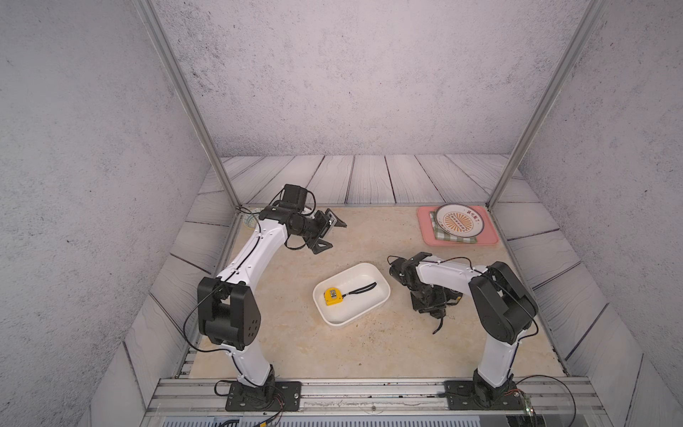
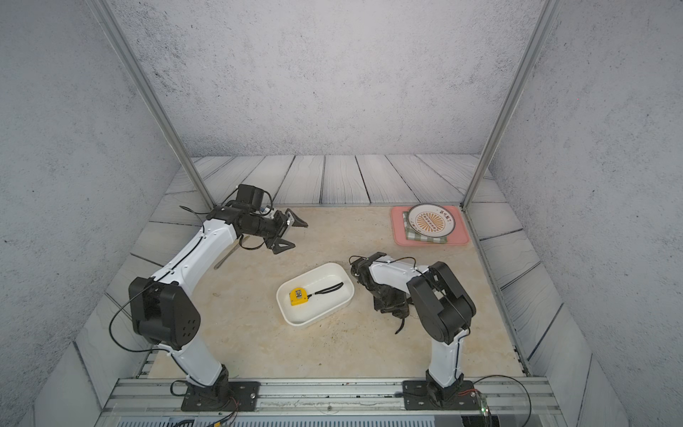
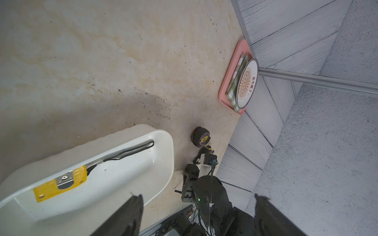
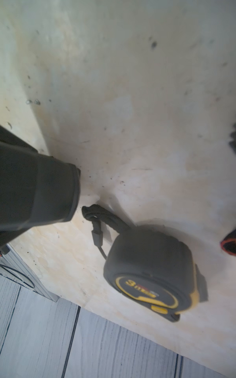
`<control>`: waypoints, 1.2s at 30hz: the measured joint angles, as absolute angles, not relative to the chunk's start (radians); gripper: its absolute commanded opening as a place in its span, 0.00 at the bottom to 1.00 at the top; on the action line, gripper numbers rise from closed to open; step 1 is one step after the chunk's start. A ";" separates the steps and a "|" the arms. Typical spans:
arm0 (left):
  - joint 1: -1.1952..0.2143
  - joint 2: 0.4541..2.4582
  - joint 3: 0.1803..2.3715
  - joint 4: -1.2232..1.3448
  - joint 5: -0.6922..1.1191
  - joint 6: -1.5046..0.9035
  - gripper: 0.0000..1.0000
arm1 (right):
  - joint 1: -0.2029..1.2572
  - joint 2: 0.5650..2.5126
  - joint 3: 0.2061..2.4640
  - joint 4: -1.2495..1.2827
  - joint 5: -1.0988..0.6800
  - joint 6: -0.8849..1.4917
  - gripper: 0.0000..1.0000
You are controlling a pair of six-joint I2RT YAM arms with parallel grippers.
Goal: Take the tape measure out of the storage box
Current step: Place the tape measure at the center of the board.
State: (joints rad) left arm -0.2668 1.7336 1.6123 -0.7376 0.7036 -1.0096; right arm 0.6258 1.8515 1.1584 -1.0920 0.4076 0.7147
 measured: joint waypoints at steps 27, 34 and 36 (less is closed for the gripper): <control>-0.267 1.742 1.659 -0.820 0.683 -0.929 0.92 | 0.625 1.779 1.254 -1.080 0.305 0.593 0.93; -0.292 1.772 1.777 -1.025 0.554 -0.738 0.92 | 0.623 1.607 1.467 -1.170 0.362 0.582 0.93; -0.320 1.772 1.781 -1.082 0.497 -0.684 0.92 | 0.617 1.579 1.522 -1.174 0.381 0.574 0.93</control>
